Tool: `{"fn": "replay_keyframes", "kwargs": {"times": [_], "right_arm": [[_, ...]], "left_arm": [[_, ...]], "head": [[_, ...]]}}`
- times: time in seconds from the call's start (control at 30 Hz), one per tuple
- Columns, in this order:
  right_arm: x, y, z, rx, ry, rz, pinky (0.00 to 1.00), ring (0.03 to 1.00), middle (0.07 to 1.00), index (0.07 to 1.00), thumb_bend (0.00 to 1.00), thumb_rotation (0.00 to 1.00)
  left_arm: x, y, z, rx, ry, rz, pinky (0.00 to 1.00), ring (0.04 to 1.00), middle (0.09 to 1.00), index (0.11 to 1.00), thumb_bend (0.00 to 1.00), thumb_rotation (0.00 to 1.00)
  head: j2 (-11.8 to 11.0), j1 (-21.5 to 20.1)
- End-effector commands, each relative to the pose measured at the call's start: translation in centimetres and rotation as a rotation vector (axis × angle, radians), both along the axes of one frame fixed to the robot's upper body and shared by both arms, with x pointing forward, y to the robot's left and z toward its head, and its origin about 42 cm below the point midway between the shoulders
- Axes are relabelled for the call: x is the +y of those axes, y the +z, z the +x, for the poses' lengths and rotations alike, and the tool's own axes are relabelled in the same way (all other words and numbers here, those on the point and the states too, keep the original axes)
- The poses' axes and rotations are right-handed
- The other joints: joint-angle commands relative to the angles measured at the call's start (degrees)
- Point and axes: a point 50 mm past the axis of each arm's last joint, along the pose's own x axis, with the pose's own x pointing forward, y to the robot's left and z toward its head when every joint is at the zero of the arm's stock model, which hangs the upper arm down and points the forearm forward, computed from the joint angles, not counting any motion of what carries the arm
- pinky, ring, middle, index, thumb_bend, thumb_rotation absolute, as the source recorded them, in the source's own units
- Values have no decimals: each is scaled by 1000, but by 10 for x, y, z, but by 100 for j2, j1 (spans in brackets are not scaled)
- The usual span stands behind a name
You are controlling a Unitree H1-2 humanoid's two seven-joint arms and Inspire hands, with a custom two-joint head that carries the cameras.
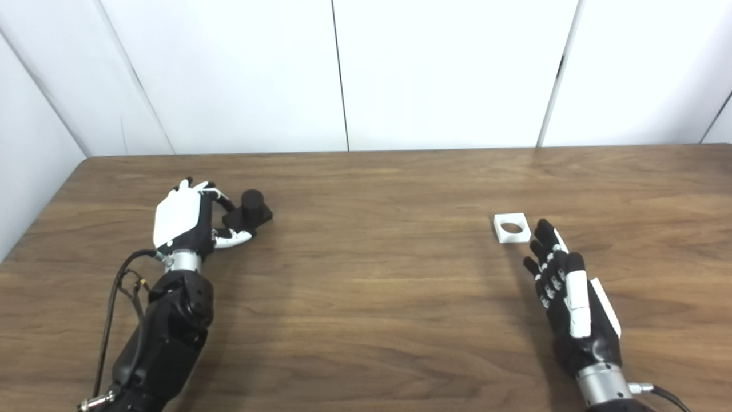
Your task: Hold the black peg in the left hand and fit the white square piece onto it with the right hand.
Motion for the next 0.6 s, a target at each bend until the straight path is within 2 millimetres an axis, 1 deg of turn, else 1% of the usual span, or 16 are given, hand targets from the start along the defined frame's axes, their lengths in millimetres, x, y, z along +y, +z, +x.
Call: {"fn": "replay_keyframes", "kwargs": {"times": [0.0,0.43,0.57], "right_arm": [[0,17,6,-80,17,-11,981,1000,1000,970,708,1000],[0,16,6,-76,22,-14,992,1000,1000,975,696,1000],[1,16,7,-72,27,-5,1000,1000,1000,976,699,1000]], "left_arm": [[6,10,6,-29,9,23,1000,1000,883,484,514,66],[2,5,3,-47,-8,-6,1000,994,877,482,514,63],[-3,9,0,-53,-21,-67,1000,996,877,482,514,65]], "head": [[7,7],[8,-25],[12,-56]]}}
